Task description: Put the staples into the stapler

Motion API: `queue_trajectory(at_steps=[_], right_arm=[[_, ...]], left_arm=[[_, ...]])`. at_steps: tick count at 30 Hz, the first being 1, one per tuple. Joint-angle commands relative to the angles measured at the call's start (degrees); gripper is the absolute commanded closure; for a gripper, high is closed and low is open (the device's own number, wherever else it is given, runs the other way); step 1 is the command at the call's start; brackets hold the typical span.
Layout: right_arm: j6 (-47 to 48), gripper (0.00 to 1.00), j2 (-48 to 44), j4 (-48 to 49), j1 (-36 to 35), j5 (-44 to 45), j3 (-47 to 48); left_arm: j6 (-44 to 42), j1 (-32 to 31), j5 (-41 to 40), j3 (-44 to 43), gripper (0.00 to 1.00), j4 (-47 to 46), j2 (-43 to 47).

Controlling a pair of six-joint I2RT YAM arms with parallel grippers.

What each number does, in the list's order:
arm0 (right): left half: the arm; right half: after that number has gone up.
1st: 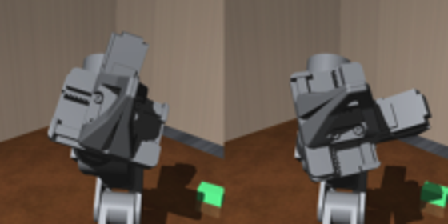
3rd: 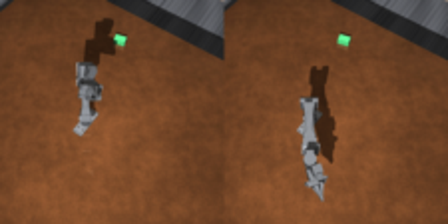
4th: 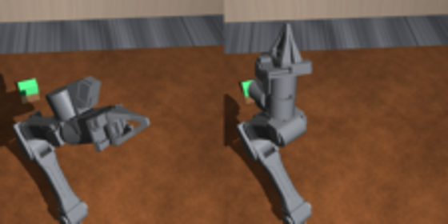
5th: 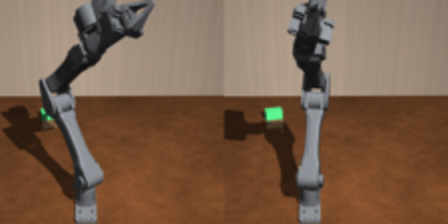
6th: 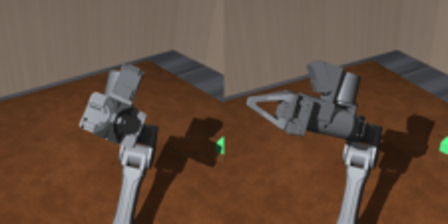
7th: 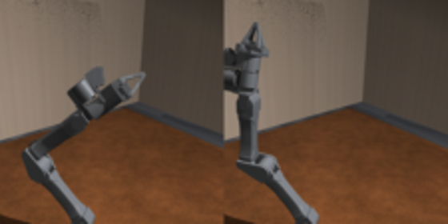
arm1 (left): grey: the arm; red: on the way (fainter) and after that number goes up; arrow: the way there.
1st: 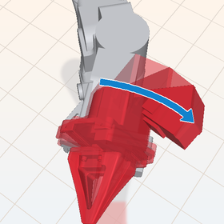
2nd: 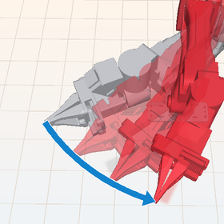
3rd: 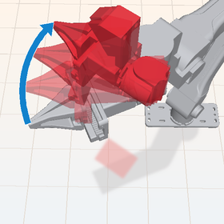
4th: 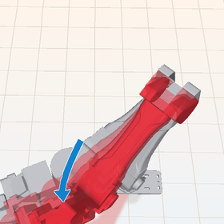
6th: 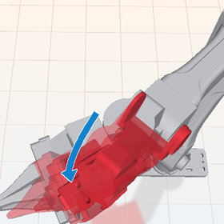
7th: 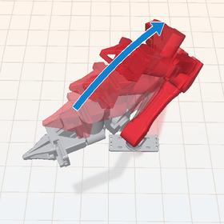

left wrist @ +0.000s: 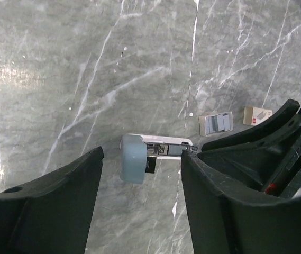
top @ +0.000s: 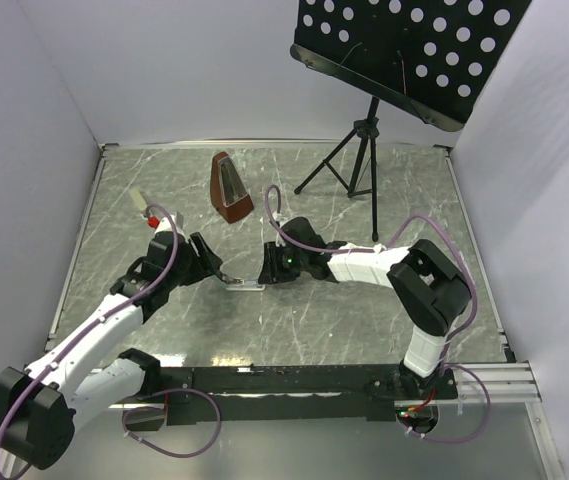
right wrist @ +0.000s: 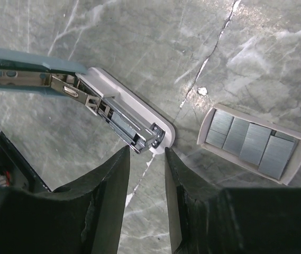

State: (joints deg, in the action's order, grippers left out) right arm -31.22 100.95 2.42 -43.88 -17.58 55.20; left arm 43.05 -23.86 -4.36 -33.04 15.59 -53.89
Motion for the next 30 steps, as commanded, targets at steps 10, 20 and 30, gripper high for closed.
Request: queue_trajectory(at_steps=[10,20,30], right_arm=[[-3.6,0.65,1.9,4.6,0.6,-1.3,0.9],[-3.7,0.69,2.6,4.4,0.8,-0.5,0.9],[-3.3,0.72,3.5,5.8,0.8,-1.4,0.7]], left_arm=[[0.9,-2.1,-0.6,0.3,0.50,-0.5,-1.0],[0.5,-4.1,-1.2,-0.6,0.62,-0.6,-2.8],[0.4,-6.6,-3.0,-1.9,0.64,0.9,-3.7]])
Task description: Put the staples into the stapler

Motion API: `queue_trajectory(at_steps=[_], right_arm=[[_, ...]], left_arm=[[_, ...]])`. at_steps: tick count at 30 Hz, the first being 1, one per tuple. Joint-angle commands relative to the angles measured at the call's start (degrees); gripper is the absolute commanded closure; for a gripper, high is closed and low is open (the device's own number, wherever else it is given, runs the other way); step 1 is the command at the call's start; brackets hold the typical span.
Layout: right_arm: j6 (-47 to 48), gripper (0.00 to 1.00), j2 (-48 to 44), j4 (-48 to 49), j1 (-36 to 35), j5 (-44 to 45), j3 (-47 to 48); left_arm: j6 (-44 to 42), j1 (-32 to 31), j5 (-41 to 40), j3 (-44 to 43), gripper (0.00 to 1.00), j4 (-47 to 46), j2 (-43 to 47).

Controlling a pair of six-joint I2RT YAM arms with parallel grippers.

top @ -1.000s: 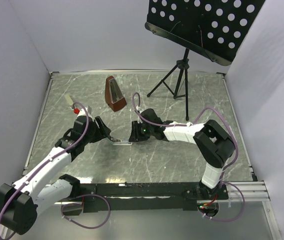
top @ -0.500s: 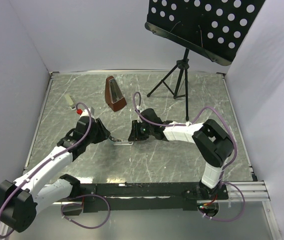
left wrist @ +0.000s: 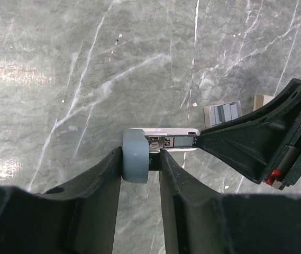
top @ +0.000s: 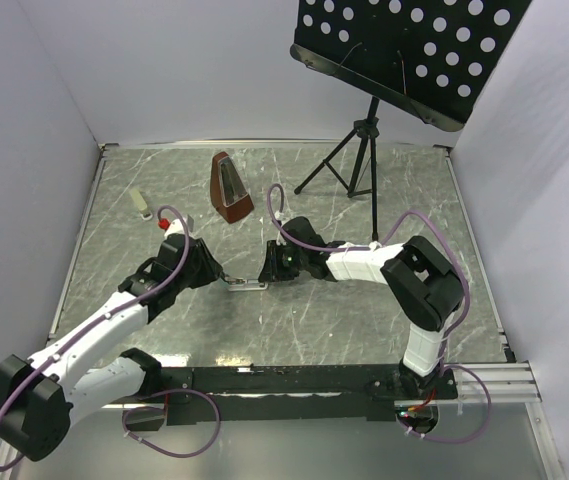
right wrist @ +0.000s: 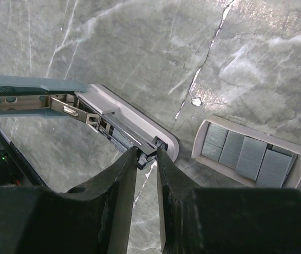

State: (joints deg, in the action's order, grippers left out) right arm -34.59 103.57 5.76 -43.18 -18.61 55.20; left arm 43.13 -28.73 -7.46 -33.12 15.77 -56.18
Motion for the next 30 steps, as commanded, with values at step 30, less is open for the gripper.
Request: queue_trajectory(at_steps=[30], right_arm=[[0.9,0.74,0.0,4.1,0.2,-2.3,0.0]], left_arm=[[6.0,-18.9,0.2,-9.9,0.60,-6.0,-17.7]])
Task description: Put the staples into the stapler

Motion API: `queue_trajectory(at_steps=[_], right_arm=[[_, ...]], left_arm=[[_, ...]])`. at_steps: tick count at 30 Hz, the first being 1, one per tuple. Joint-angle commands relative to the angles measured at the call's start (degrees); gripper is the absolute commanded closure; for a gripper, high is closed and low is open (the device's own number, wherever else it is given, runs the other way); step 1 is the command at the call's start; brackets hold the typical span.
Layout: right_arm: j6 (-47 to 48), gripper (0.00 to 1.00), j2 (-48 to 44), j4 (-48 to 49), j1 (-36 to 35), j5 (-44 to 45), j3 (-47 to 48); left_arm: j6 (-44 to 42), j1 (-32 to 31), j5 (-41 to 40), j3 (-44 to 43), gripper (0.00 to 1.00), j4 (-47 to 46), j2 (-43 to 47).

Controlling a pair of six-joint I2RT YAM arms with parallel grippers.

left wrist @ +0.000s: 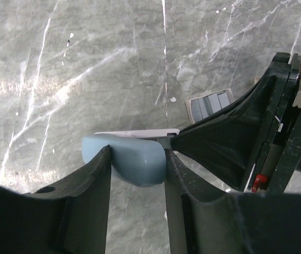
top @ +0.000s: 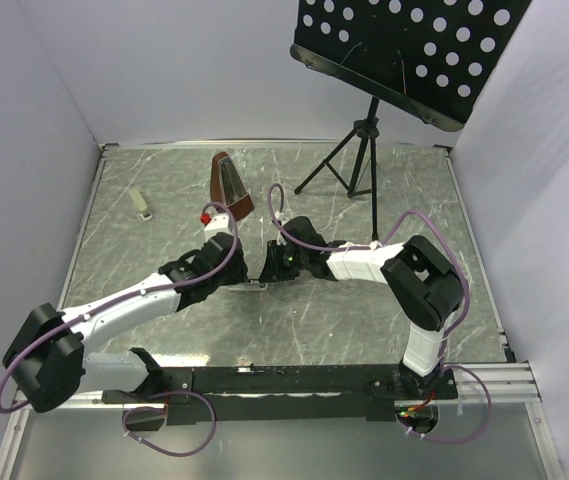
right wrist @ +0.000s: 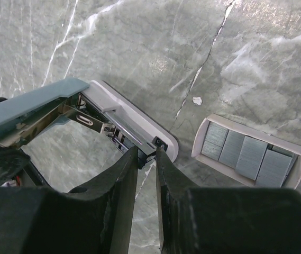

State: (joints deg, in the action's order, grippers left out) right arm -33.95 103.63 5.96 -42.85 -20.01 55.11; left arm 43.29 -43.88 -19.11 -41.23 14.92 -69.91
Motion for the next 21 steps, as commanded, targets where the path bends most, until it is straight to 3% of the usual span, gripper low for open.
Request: queue_trajectory(at_steps=[1,21], right_arm=[[0.3,0.73,-0.1,4.0,-0.1,-1.0,0.1],[0.6,0.71,-2.3,8.5,-0.1,-2.5,-2.3]], left_arm=[[6.0,-4.1,11.6,-2.2,0.60,-5.2,-4.5],[5.1,-13.3,7.6,-9.4,0.60,-1.7,-16.2]])
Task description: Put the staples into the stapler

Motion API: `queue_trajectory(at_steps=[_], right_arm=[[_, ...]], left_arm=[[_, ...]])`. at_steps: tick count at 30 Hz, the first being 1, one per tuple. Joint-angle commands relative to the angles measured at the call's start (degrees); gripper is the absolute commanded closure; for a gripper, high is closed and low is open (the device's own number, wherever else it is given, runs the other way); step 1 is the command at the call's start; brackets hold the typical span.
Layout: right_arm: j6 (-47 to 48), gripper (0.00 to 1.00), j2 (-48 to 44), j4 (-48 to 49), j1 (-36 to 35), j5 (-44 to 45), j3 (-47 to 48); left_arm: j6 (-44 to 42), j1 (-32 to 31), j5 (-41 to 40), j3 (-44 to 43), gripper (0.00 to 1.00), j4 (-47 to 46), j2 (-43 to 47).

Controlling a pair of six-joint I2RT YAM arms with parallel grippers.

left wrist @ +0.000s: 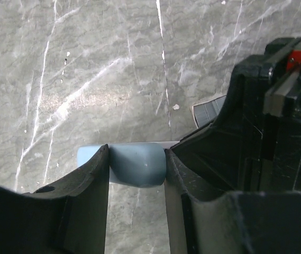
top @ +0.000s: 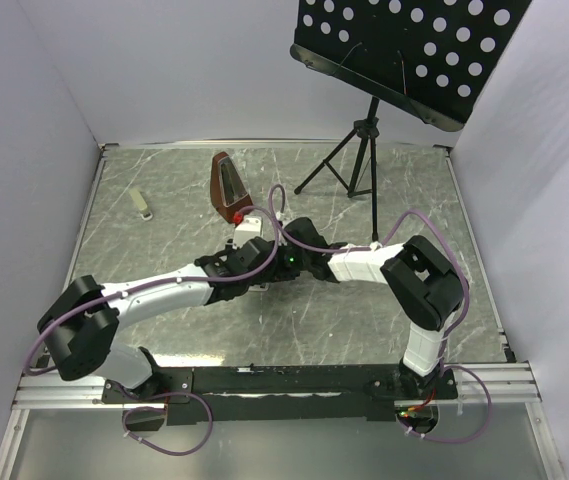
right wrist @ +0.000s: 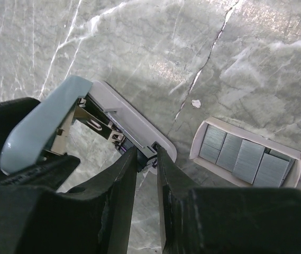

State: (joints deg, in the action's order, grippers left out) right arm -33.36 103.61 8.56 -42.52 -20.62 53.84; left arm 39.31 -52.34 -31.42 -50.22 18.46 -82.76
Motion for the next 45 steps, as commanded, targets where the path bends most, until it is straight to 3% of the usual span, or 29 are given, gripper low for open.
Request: queue_trajectory(at_steps=[1,22,32,39,45], right_arm=[[0.0,0.71,-2.5,6.2,-0.5,-1.8,-1.2],[-0.4,0.55,-8.9,16.1,0.4,1.0,-9.0],[3.0,0.55,-14.8,12.3,0.8,13.3,-12.3],[2.4,0.55,-18.0,5.8,0.9,28.6,-13.0],[1.2,0.55,-19.1,3.9,1.7,33.6,-13.9]], left_arm=[[9.5,-5.0,19.6,-0.3,0.60,-5.2,-3.5],[10.3,-6.6,18.0,-0.3,0.61,-4.6,-6.5],[10.2,-8.2,15.3,0.2,0.59,-2.7,-5.5],[8.7,-10.1,15.2,-0.8,0.57,-1.8,-7.1],[6.7,-12.2,15.3,-3.9,0.53,-0.1,-10.7]])
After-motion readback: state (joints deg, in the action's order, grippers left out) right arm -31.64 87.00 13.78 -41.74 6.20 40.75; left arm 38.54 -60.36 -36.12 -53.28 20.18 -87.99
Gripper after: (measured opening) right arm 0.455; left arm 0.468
